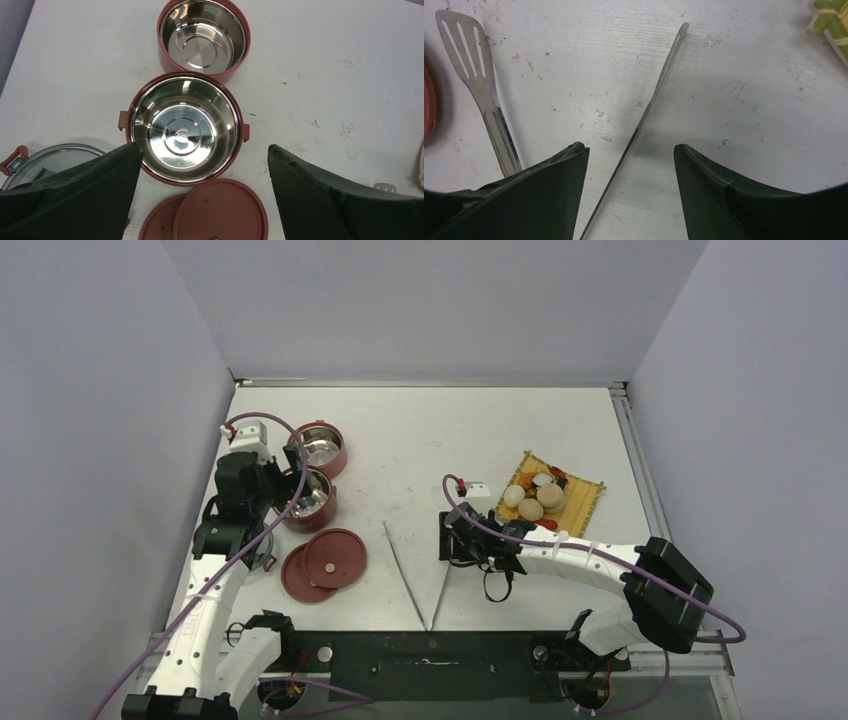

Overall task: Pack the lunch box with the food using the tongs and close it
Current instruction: Move the clamp to the center of the board.

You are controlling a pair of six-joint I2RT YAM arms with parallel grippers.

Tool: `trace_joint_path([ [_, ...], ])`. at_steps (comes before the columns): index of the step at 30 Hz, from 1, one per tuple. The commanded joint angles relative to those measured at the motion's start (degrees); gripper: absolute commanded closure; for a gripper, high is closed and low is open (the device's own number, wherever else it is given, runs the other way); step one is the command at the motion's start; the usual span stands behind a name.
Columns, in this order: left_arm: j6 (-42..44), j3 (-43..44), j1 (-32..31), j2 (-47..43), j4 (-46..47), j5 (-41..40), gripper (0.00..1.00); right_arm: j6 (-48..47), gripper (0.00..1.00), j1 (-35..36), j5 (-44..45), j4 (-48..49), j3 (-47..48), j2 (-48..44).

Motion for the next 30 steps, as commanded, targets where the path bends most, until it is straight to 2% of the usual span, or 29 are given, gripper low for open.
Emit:
trace_joint_path([
  [1, 0.86, 0.35, -0.44, -1.61, 0.89, -1.17, 0.04, 1.39, 0.37, 2.13, 3.02, 1.82, 2.73, 2.78],
  [12, 1.05, 0.40, -1.13, -1.46, 0.73, -2.14, 0.04, 1.53, 0.66, 3.41, 5.08, -0.25, 5.96, 8.99],
  [16, 1.00, 0.31, -1.53, -1.17, 0.79, -2.21, 0.04, -0.82, 0.82, 2.31, 5.87, -1.55, 7.03, 9.62],
  [19, 1.02, 0.31, -1.93, -1.02, 0.75, -2.15, 0.04, -4.32, 0.91, 0.16, 5.07, -1.62, 8.03, 9.09],
  [22, 1.05, 0.31, -2.26, -1.11, 0.75, -2.08, 0.04, -9.06, 0.95, -2.51, 3.13, -0.44, 8.88, 8.47],
  [26, 1.05, 0.31, -2.38, -1.11, 0.74, -2.29, 0.04, -14.14, 0.95, -6.03, -0.34, 1.54, 9.43, 8.52],
  [30, 1.05, 0.31, -2.54, -1.03, 0.78, -2.26, 0.04, -16.21, 0.95, -6.52, 1.50, 1.25, 10.91, 10.46],
])
